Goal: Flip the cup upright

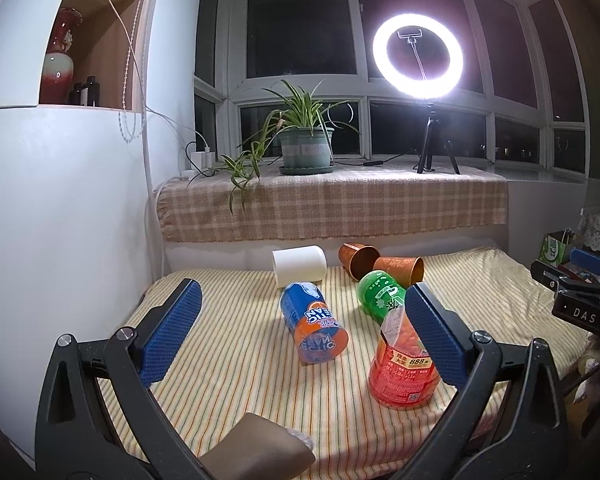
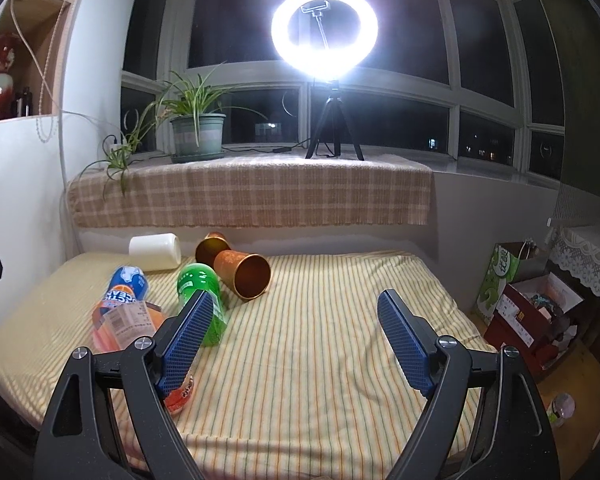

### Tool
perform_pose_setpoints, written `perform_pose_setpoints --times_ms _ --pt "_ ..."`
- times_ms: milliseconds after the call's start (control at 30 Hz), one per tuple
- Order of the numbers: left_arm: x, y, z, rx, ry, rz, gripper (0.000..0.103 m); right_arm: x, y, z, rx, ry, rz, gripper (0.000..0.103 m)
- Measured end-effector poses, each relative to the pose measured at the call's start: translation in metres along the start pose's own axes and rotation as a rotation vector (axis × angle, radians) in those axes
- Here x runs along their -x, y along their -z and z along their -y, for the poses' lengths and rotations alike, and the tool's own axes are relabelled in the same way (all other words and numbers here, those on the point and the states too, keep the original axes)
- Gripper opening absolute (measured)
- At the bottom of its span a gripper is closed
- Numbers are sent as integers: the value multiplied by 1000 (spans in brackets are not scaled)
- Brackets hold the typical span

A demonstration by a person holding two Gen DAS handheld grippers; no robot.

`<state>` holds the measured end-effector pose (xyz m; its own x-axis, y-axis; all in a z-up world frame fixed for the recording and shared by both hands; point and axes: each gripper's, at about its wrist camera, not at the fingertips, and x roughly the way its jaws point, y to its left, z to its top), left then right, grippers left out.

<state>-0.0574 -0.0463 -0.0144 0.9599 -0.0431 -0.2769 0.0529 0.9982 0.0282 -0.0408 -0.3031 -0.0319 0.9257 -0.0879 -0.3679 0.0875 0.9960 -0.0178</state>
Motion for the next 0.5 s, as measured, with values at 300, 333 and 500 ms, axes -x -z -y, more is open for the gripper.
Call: perform_pose_setpoints --times_ms 300,333,500 --pt "-1 4 -1 0 -11 -11 103 0 0 0 4 -3 -2 84" --pt "-1 4 -1 0 -10 -11 103 0 1 0 4 -3 -3 84" --pt "0 6 1 -29 -15 4 103 -1 2 -1 4 -4 -7 84"
